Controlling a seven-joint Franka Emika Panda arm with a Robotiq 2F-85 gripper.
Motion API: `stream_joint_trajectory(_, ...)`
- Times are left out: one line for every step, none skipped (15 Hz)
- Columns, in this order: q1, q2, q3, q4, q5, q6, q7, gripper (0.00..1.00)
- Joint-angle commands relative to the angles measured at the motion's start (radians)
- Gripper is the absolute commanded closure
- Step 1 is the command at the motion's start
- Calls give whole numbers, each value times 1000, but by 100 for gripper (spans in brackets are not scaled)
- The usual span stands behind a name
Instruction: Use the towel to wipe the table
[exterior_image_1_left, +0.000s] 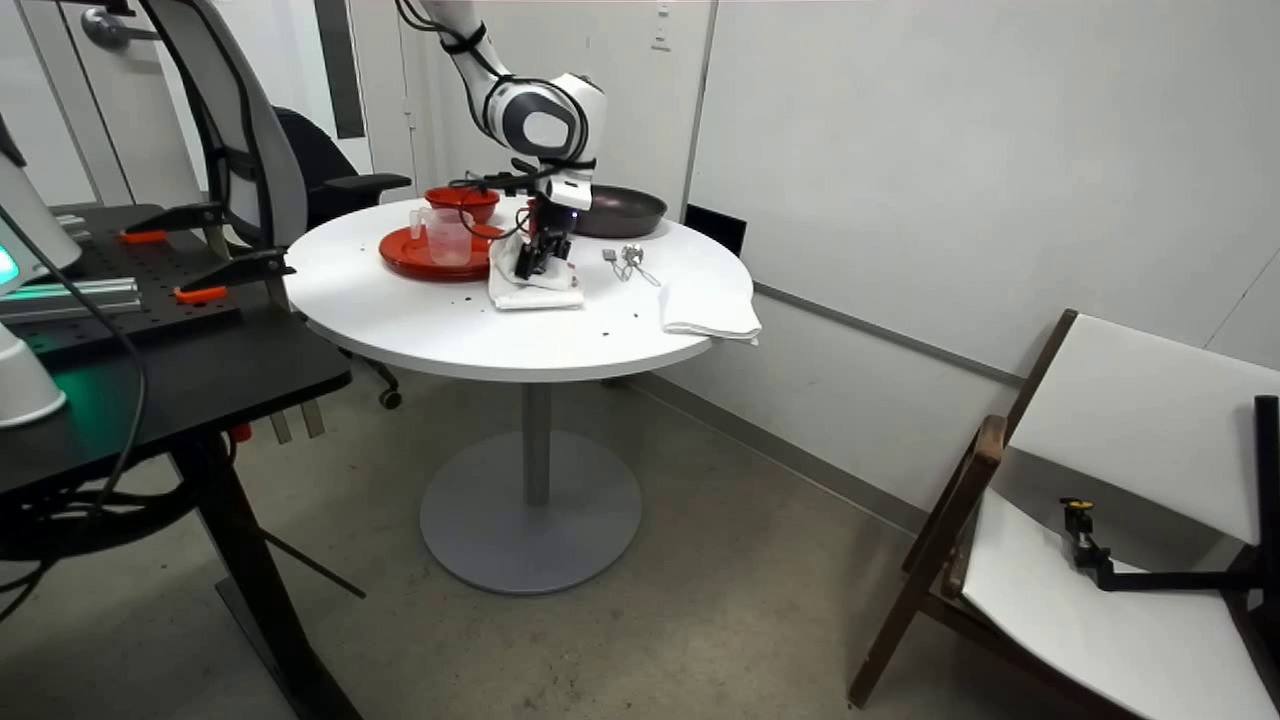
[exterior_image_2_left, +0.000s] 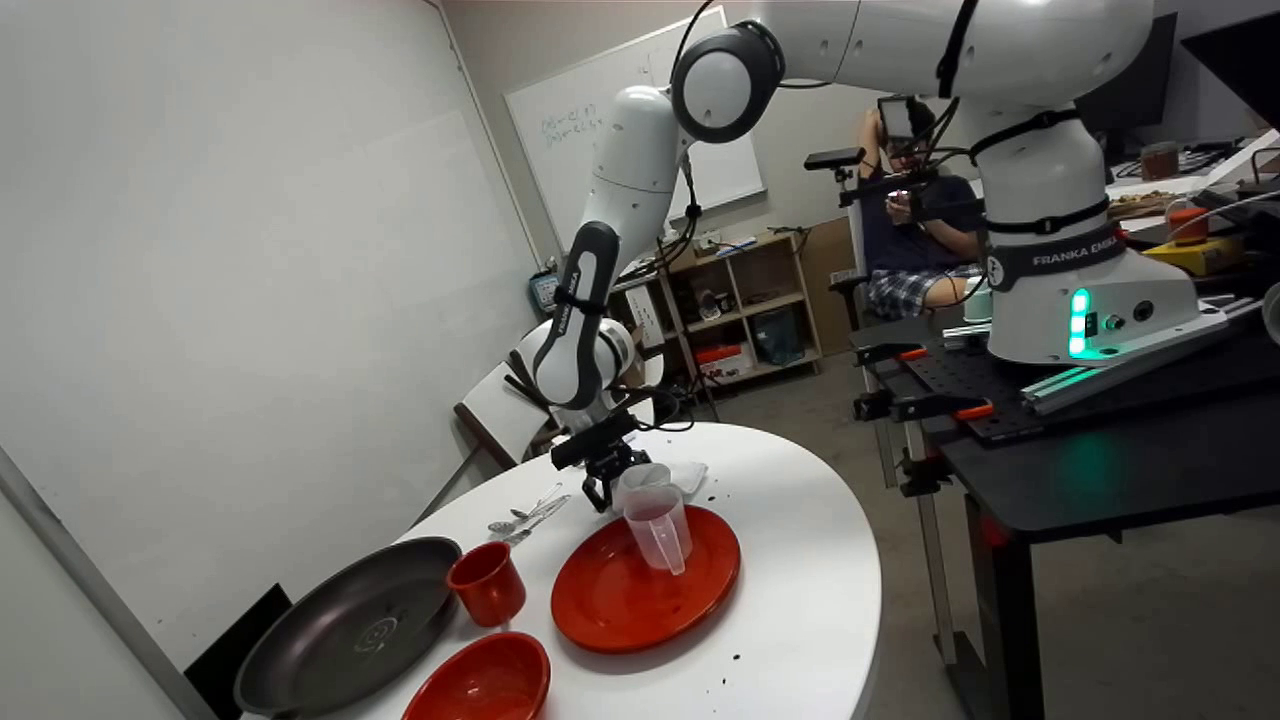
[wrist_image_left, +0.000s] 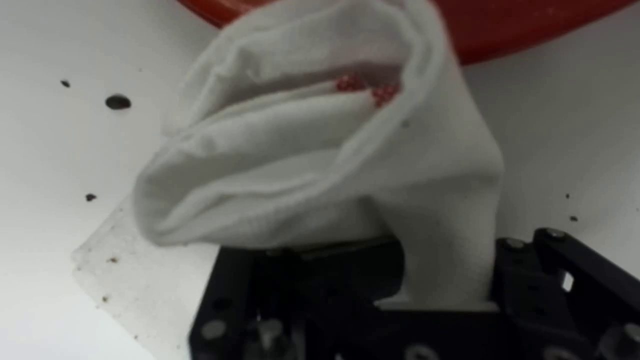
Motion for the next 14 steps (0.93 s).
stream_joint_trajectory(-5, 48, -35, 65, 0, 1, 1, 100)
stream_joint_trajectory(-3, 53, -46, 74, -4, 6, 6, 100)
stream_joint_trajectory(4, 59, -64, 82, -14, 17, 16, 100)
stream_joint_trajectory(7, 65, -75, 90, -19, 24, 21, 100)
stream_joint_trajectory(6, 70, -82, 101, -21, 25, 23, 100)
stream_joint_trajectory(7, 79, -91, 116, -26, 27, 26, 100)
stream_joint_trajectory(11, 88, -102, 129, -33, 30, 31, 100)
stream_joint_trajectory(11, 94, -108, 141, -37, 30, 33, 100)
stream_joint_trajectory(12, 101, -114, 153, -42, 29, 37, 100)
stream_joint_trajectory(12, 105, -118, 160, -44, 29, 40, 100)
stream_joint_trajectory(13, 109, -124, 166, -46, 26, 48, 100)
stream_joint_trajectory(14, 110, -128, 165, -50, 25, 52, 100)
stream_joint_trajectory(13, 109, -130, 159, -53, 21, 51, 100)
stream_joint_trajectory(12, 106, -132, 150, -55, 19, 50, 100)
